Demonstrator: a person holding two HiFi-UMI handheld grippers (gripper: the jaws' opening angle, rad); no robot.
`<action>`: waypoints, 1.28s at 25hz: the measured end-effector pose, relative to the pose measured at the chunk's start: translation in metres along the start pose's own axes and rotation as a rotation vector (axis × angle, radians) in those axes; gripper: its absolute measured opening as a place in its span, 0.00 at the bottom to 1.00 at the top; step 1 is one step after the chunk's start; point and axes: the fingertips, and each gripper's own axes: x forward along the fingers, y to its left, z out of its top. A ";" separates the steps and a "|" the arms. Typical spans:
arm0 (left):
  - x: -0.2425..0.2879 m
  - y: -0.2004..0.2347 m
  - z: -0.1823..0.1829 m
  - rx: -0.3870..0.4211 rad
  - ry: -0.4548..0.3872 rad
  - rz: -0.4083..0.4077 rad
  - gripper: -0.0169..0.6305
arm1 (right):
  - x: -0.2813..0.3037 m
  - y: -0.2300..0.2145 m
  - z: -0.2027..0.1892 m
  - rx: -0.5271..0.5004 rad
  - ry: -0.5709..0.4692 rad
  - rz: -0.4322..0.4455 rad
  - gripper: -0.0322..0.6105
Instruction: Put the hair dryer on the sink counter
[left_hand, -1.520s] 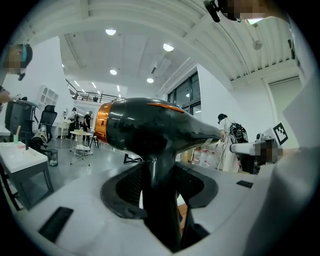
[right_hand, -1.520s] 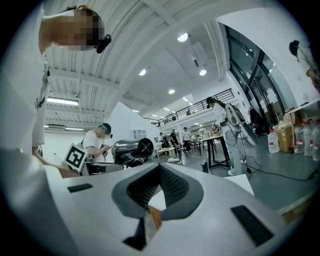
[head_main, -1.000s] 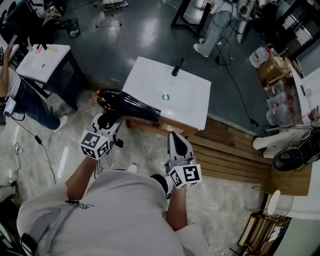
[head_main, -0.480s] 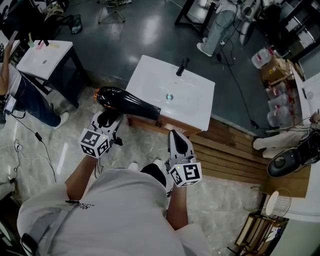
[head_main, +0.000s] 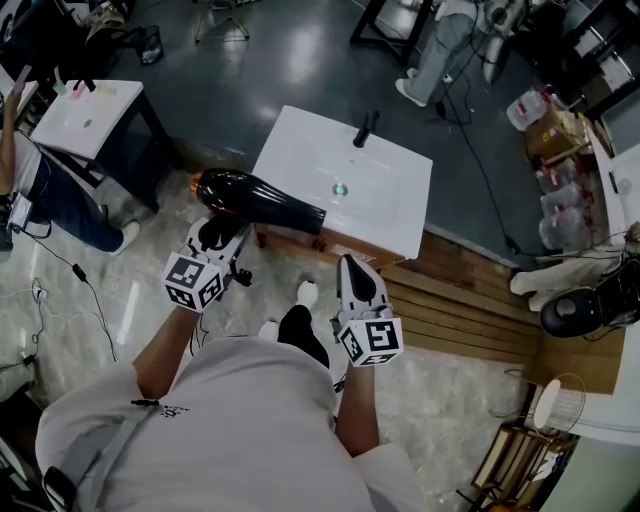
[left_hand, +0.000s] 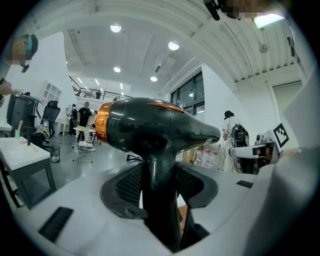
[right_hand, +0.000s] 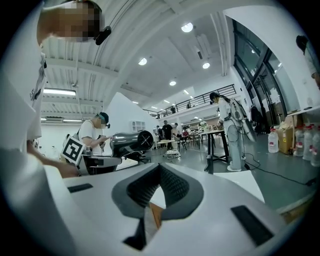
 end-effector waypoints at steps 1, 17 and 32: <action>0.002 -0.001 -0.001 -0.001 0.001 -0.001 0.31 | 0.002 -0.001 -0.001 0.002 0.002 -0.001 0.06; 0.048 0.001 -0.001 -0.005 0.023 0.031 0.31 | 0.030 -0.049 -0.008 0.031 0.026 -0.007 0.06; 0.122 0.013 0.005 0.008 0.054 0.066 0.31 | 0.076 -0.120 -0.006 0.067 0.032 0.011 0.06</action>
